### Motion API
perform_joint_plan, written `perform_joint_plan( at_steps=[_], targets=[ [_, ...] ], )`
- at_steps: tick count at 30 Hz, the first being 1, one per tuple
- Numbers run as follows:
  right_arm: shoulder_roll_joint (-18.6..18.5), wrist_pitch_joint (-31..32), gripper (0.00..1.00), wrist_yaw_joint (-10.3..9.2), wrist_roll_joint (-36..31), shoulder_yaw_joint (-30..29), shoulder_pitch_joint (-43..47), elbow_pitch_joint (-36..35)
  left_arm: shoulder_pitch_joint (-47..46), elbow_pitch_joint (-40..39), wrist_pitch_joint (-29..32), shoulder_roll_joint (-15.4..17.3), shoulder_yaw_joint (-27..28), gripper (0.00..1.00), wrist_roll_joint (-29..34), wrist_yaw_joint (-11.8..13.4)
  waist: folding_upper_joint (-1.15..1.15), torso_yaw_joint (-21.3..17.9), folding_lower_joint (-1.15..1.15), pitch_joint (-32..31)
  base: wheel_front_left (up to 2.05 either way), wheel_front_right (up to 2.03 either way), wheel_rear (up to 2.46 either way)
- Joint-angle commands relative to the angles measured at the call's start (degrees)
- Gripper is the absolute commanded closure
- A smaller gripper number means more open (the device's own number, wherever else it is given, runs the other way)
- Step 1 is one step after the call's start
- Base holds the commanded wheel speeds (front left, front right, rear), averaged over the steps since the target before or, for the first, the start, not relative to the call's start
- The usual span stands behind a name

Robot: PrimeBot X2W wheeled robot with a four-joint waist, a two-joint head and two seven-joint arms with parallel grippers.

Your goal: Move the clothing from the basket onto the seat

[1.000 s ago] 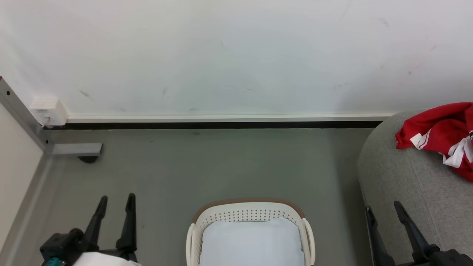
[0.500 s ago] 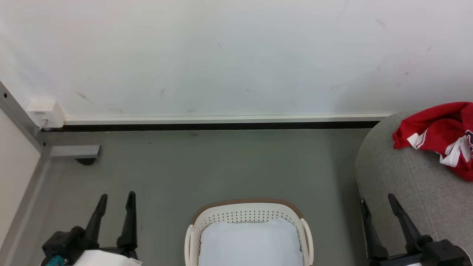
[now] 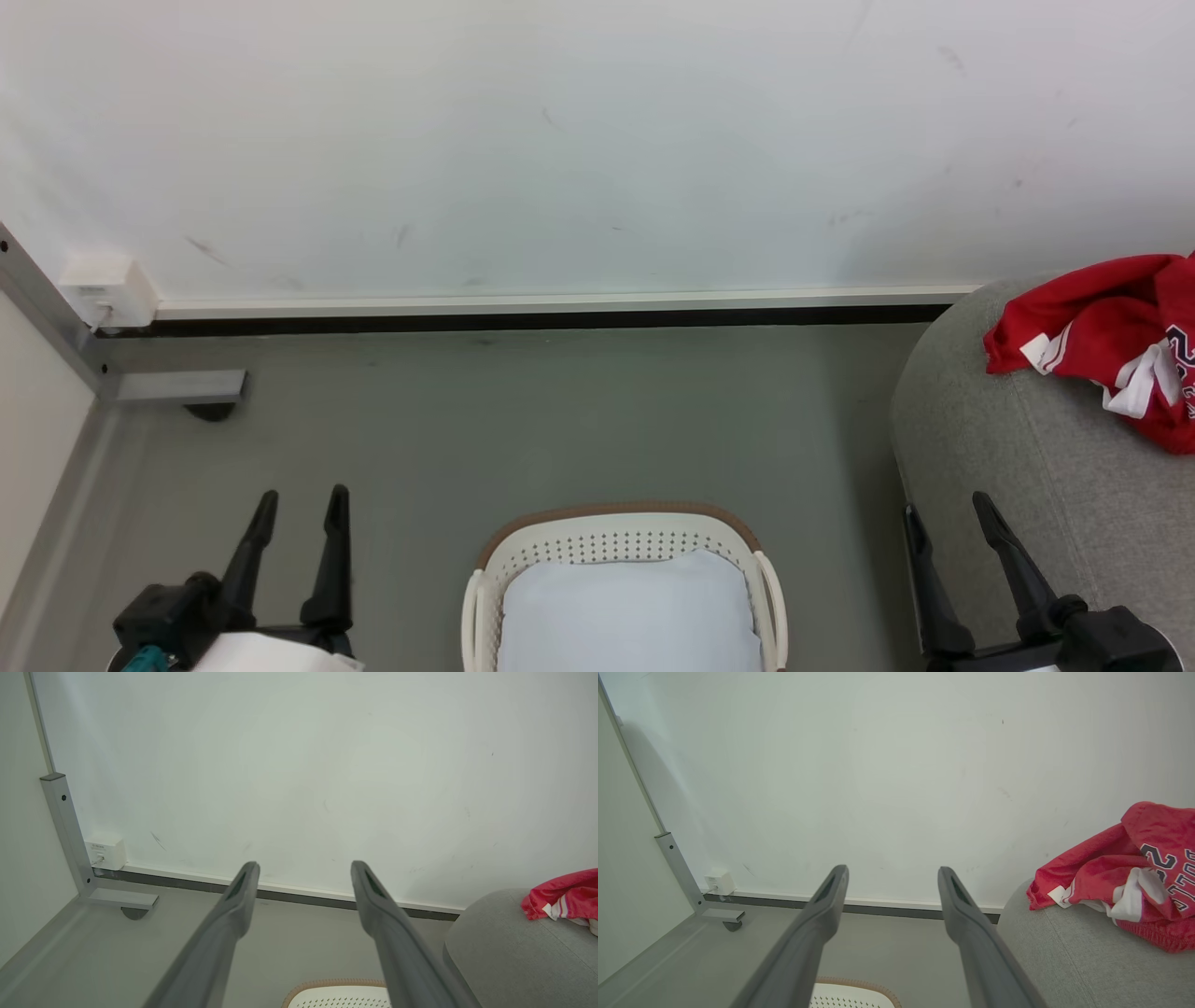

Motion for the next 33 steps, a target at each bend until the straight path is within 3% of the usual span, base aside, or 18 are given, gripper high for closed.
perform_joint_plan(
  at_steps=[1, 5, 6, 10, 33],
  targets=[
    [0.16, -0.21, 0.0, -0.15, 0.03, 0.01, -0.15, 0.19, 0.17, 0.03, -0.03, 0.53, 0.11, 0.0, -1.06, 0.06, 0.0, -0.08, 0.0, 0.07, 0.0, 0.0, 0.0],
    [0.17, -0.21, 0.0, -0.15, 0.13, 0.38, -0.53, 0.42, 0.11, 0.24, -0.02, 0.75, -0.2, 0.0, -1.48, 0.06, 0.0, -0.19, 0.0, 0.11, 0.0, 0.0, 0.0],
    [0.09, 0.02, 1.0, 0.0, 0.04, 0.41, 0.04, 0.27, 0.03, 0.35, 0.02, 0.21, -0.3, 1.0, -0.97, -0.02, 0.0, -0.2, 0.0, 0.12, 0.0, 0.0, 0.0],
    [0.11, 0.08, 1.0, 0.0, 0.51, 0.55, 0.86, 1.37, 0.7, 1.64, 0.21, -0.4, -0.54, 1.0, -1.42, -0.02, 0.0, -0.2, 0.0, 0.11, 0.0, 0.0, 0.0],
    [-1.8, 4.42, 1.0, -0.03, 25.63, -1.12, -1.21, 2.77, -0.31, 1.18, 6.5, -1.26, 1.44, 1.0, -23.22, 0.45, 0.0, 0.27, 0.0, -0.39, 0.0, 0.0, 0.0]
  ],
)
